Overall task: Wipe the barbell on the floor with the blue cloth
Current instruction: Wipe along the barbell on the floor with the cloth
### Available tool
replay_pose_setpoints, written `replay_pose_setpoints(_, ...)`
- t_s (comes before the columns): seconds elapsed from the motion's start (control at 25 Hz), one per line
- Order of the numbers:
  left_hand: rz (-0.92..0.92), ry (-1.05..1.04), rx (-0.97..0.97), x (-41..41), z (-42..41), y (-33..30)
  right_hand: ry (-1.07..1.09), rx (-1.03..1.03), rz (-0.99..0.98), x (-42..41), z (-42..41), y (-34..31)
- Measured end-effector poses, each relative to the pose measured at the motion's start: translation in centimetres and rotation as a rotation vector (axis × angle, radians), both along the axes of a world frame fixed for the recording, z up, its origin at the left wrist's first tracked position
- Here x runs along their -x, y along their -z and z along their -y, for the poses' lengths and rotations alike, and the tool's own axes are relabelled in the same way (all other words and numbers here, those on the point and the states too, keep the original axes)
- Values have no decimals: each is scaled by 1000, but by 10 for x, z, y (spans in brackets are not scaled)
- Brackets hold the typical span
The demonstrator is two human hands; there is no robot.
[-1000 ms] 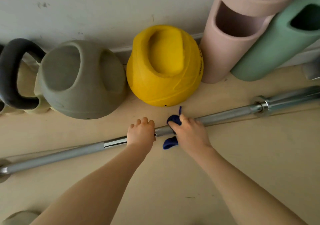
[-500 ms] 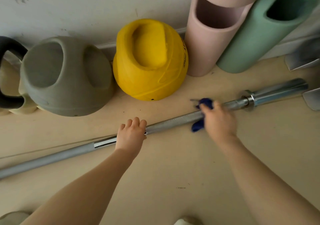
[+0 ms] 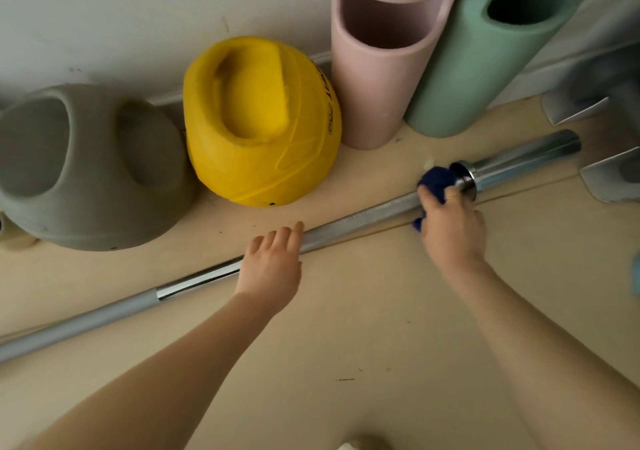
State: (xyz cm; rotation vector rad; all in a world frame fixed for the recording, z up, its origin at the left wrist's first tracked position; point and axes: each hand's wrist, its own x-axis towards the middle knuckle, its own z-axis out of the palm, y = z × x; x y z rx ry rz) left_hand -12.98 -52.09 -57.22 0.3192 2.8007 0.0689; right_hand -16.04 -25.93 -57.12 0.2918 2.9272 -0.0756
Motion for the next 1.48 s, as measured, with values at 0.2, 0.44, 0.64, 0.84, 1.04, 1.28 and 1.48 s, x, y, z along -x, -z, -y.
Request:
replay_pose_setpoints(0.2,103,-126,-69,22,-8,-2,-61,75,-47,5,-9,0)
replay_pose_setpoints(0.44,410,16,-4,27,47,-13,-257,120,5,-16,81,-1)
replay_pose_setpoints(0.64,486,-68,-85,28,62,-14,-20,10,-10,-5,66,-4)
replay_pose_setpoints(0.84,469,-17,-66,29,63,-9,-379,110,92,-31,117,-8)
replay_pose_setpoints(1.04,386,-85,-15,16,59,-7,-125,40,74,-23,112,-9)
replay_pose_setpoints(1.28,267,-115,-19,-5,49,-10,-581,199,129,-70,192,-15)
replay_pose_setpoints(1.48,287,-176,-122,-17,46,-12,-206,-43,9,-51,133,-17)
